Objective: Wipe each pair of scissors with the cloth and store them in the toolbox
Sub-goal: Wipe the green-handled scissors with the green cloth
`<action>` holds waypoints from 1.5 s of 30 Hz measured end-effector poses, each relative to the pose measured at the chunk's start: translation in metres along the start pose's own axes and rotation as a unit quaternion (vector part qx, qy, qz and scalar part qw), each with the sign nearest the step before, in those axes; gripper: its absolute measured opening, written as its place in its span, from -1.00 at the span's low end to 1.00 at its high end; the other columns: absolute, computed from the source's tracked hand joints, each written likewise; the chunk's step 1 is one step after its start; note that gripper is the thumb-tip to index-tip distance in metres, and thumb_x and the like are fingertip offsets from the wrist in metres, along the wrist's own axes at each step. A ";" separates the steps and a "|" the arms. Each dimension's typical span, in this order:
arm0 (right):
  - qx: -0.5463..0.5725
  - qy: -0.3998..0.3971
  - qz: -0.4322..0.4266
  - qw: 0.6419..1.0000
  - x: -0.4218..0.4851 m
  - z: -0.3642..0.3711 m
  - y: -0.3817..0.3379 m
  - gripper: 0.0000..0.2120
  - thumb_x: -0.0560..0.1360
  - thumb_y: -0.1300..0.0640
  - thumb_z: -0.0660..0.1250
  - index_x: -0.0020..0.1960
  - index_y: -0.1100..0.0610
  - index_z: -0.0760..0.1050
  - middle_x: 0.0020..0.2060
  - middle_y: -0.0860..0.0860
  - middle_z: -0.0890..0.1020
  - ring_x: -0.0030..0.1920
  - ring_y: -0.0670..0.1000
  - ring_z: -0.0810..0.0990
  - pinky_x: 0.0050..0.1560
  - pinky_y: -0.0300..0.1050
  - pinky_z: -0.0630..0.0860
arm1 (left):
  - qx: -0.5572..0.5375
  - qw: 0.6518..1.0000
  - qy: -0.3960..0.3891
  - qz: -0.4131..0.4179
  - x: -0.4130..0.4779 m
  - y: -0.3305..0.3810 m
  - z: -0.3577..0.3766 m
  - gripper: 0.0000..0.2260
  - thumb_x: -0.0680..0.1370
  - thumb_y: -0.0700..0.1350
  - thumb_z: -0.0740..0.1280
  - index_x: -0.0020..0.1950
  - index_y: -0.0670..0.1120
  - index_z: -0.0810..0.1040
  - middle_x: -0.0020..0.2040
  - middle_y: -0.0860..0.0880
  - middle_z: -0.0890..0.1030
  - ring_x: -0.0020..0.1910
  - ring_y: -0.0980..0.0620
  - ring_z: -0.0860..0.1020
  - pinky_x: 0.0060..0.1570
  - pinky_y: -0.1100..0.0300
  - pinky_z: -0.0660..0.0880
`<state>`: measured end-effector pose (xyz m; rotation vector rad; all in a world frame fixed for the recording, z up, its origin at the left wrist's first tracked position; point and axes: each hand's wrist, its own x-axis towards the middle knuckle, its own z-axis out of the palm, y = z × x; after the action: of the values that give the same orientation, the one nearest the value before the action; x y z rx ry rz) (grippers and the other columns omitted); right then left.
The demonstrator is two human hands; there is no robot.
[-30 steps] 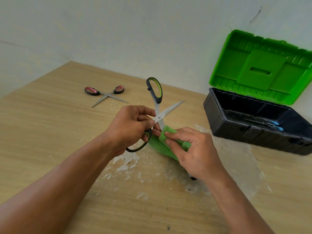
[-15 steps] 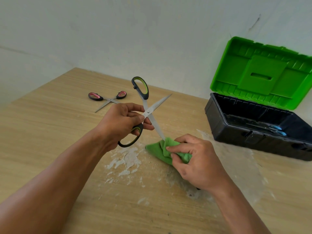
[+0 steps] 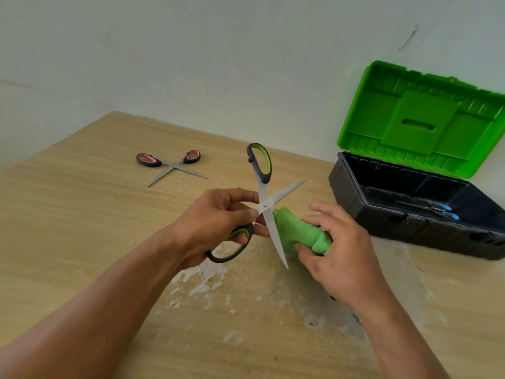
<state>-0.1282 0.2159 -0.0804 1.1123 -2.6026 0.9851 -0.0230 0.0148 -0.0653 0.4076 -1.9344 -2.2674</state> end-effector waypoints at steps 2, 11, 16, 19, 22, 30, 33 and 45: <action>-0.012 -0.002 0.000 1.000 0.000 0.000 -0.002 -0.63 0.38 0.14 0.60 0.16 -0.03 0.68 0.18 -0.23 0.60 0.13 -0.26 0.54 0.15 -0.49 0.38 | 0.013 1.000 0.007 0.009 0.000 -0.002 0.004 -0.78 0.60 -0.33 0.27 0.18 -0.12 0.59 -0.07 -0.15 0.75 -0.06 -0.07 0.73 -0.44 0.31 0.52; 0.022 -0.047 -0.056 0.997 -0.002 0.005 -0.008 -0.62 0.46 0.13 0.54 0.27 0.06 0.65 -0.04 -0.21 0.59 -0.01 -0.23 0.55 -0.08 -0.50 0.40 | 0.085 0.994 0.052 0.039 0.001 -0.010 0.010 -0.78 0.59 -0.28 0.31 0.15 -0.04 0.62 -0.17 -0.09 0.75 -0.15 0.00 0.74 -0.40 0.23 0.53; 0.176 -0.135 -0.055 0.974 -0.006 0.001 -0.015 -0.62 0.51 0.01 0.36 0.29 0.10 0.62 0.19 -0.12 0.61 0.20 -0.05 0.60 0.11 -0.17 0.57 | 0.100 0.990 0.081 0.060 0.002 -0.012 0.007 -0.78 0.57 -0.29 0.33 0.15 -0.06 0.64 -0.22 -0.12 0.74 -0.20 0.00 0.73 -0.36 0.21 0.57; 0.313 -0.187 0.028 0.931 -0.005 -0.002 -0.016 -0.61 0.57 -0.03 0.32 0.37 0.05 0.57 0.31 -0.19 0.59 0.37 -0.21 0.50 0.34 -0.29 0.43 | 0.102 0.989 0.087 0.069 0.001 -0.011 0.006 -0.77 0.56 -0.30 0.34 0.15 -0.07 0.64 -0.24 -0.13 0.73 -0.22 -0.03 0.73 -0.38 0.21 0.58; 0.297 -0.182 0.037 0.937 -0.005 0.004 -0.015 -0.68 0.57 -0.01 0.39 0.32 -0.04 0.59 0.24 -0.29 0.62 0.32 -0.36 0.49 0.33 -0.42 0.39 | 0.106 0.988 0.087 0.066 0.000 -0.013 0.010 -0.76 0.55 -0.31 0.36 0.11 -0.03 0.66 -0.25 -0.17 0.72 -0.23 -0.09 0.72 -0.39 0.21 0.57; 0.083 0.044 -0.083 0.992 -0.005 0.024 -0.012 -0.70 0.54 0.22 0.44 0.27 0.13 0.64 0.06 -0.10 0.72 0.06 -0.21 0.67 0.10 -0.35 0.58 | 0.087 0.991 0.079 0.066 -0.001 -0.018 0.022 -0.76 0.58 -0.28 0.33 0.19 -0.06 0.62 -0.22 -0.12 0.72 -0.21 -0.01 0.73 -0.49 0.25 0.46; -0.007 0.048 -0.160 0.986 -0.005 0.023 -0.015 -0.72 0.55 0.18 0.40 0.25 0.16 0.65 -0.04 -0.03 0.69 -0.05 -0.04 0.62 -0.04 -0.10 0.61 | 0.077 0.990 0.099 0.068 -0.001 -0.018 0.022 -0.77 0.57 -0.29 0.34 0.20 -0.11 0.63 -0.24 -0.11 0.71 -0.23 -0.02 0.73 -0.51 0.26 0.44; -0.097 0.020 -0.208 0.973 -0.004 0.024 -0.018 -0.77 0.58 0.15 0.36 0.17 0.20 0.67 -0.14 0.01 0.58 -0.09 0.01 0.48 -0.16 -0.09 0.49 | 0.087 0.988 0.110 0.072 0.000 -0.018 0.019 -0.78 0.56 -0.31 0.34 0.07 -0.02 0.66 -0.27 -0.13 0.71 -0.24 -0.03 0.73 -0.49 0.27 0.45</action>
<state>-0.1104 0.1939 -0.0911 1.4789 -2.2354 0.6382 -0.0274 0.0360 -0.0803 0.4964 -1.9836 -1.8868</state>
